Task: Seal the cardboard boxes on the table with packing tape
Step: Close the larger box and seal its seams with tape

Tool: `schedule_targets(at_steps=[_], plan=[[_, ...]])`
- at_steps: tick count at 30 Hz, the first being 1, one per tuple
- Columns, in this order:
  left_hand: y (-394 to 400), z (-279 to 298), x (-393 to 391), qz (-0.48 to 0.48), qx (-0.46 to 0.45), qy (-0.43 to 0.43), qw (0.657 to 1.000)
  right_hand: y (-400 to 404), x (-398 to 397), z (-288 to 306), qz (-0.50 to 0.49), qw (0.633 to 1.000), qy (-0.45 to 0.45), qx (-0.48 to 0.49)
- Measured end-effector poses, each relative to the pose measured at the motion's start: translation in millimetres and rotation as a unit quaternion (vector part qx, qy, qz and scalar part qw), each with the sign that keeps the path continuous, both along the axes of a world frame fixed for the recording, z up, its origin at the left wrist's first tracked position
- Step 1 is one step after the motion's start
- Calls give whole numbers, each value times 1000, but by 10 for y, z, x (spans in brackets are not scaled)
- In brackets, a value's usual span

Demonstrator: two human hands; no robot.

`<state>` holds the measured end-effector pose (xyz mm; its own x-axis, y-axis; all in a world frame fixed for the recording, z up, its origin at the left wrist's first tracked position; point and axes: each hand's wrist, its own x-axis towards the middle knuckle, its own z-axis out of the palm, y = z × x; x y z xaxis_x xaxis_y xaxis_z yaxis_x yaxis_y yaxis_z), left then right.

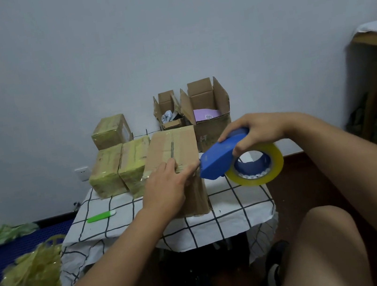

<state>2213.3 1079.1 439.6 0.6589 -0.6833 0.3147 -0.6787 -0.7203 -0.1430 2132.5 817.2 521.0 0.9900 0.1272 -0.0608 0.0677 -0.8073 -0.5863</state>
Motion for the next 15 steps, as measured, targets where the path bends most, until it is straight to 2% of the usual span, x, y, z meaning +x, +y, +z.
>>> schedule_targets(at_steps=[8, 10, 13, 15], plan=[[19, 26, -26, -4, -14, 24, 1000, 160, 2, 210, 0, 996, 16, -83], [6, 63, -44, -8, -11, 22, 1000, 248, 10, 284, 0, 990, 14, -143], [11, 133, -65, -4, 5, 18, 1000, 390, 94, 170, 17, 947, 74, -312], [34, 132, -73, -6, 17, 18, 1000, 303, 108, -7, -17, 951, 65, -301]])
